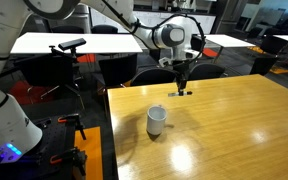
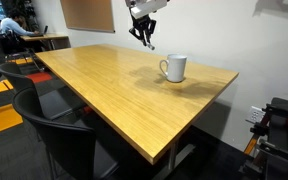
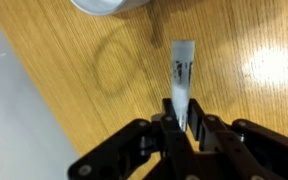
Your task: Put the marker inside the mug
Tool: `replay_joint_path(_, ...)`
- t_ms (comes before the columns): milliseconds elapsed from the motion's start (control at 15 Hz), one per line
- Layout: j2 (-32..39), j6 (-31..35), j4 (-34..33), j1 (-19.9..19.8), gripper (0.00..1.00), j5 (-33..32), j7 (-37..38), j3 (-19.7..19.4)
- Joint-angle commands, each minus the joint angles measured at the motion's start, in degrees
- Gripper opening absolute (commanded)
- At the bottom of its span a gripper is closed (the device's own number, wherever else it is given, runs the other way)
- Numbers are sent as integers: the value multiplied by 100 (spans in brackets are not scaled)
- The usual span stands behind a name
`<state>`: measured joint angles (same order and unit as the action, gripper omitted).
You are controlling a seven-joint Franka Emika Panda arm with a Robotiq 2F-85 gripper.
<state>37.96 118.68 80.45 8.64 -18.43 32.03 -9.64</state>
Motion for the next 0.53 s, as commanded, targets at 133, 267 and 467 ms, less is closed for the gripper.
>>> replay_joint_path(133, -314, 184, 446, 245, 5, -401, 1072, -271)
replay_joint_path(267, -344, 168, 498, 306, 5, -572, 1505, -332)
replay_joint_path(467, -393, 119, 590, 418, 5, -900, 2280, -424)
